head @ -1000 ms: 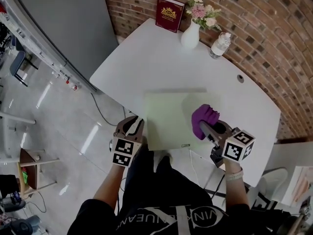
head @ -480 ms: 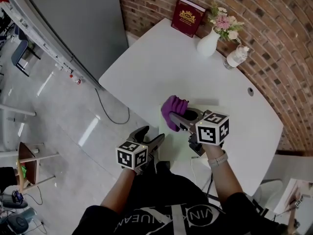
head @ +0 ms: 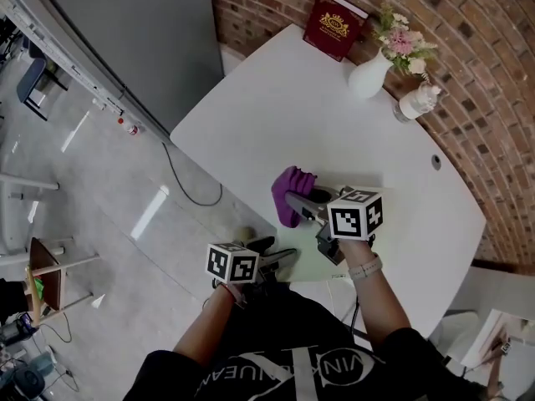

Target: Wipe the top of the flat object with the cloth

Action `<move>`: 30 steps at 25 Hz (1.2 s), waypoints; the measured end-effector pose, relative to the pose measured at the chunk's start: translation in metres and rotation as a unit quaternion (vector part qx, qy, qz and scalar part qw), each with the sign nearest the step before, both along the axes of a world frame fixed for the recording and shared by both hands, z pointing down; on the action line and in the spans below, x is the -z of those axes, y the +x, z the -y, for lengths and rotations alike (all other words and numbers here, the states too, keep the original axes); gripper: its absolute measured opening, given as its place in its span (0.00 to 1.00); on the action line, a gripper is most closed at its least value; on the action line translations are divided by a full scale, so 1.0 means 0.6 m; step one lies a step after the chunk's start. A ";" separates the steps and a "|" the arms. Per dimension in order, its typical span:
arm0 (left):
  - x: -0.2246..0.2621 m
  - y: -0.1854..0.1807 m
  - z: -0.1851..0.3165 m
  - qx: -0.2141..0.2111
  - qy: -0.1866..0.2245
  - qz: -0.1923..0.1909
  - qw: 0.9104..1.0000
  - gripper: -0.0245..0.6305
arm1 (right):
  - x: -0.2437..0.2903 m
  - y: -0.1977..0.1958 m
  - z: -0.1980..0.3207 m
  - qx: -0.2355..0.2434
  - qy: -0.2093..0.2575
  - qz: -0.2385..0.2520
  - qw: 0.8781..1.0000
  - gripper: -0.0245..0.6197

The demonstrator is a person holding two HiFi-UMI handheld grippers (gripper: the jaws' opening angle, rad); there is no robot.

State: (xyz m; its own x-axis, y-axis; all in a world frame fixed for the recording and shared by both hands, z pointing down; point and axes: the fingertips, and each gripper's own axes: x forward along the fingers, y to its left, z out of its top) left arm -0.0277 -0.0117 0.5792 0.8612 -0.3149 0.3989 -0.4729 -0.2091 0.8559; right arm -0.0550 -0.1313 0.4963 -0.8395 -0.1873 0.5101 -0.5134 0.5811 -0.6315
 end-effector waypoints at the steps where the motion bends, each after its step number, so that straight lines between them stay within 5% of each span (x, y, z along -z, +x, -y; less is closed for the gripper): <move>1: -0.002 0.004 0.000 -0.005 -0.008 -0.011 1.000 0.53 | -0.004 -0.001 0.001 0.000 -0.003 0.000 1.000 0.14; 10: -0.008 0.013 -0.001 -0.008 -0.050 -0.068 0.996 0.50 | -0.015 0.020 -0.001 0.008 -0.002 -0.014 1.000 0.14; 16: -0.008 0.015 -0.008 -0.002 -0.067 -0.076 0.995 0.48 | -0.029 0.100 -0.001 0.013 0.031 -0.100 0.994 0.14; 30: -0.010 0.015 -0.009 0.019 -0.075 -0.084 0.993 0.48 | -0.044 0.306 0.007 -0.049 0.037 -0.176 0.982 0.14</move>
